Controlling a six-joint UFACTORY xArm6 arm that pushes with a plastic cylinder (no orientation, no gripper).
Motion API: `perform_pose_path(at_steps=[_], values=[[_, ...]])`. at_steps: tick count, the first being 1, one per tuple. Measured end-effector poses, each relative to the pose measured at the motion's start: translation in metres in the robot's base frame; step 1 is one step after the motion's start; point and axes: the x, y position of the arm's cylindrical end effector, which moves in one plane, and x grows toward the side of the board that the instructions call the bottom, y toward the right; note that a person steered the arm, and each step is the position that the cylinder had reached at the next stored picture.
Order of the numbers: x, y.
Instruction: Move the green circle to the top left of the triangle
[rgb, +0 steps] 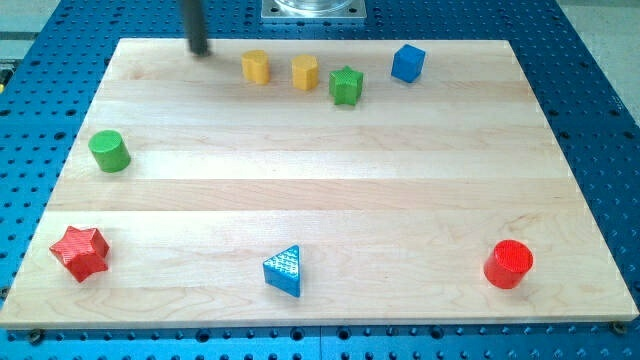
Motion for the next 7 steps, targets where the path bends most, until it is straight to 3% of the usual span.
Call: perform_pose_path(at_steps=[1, 2, 6, 7], values=[[0.060, -0.087], [0.126, -0.081], [0.136, -0.055], [0.150, -0.088]])
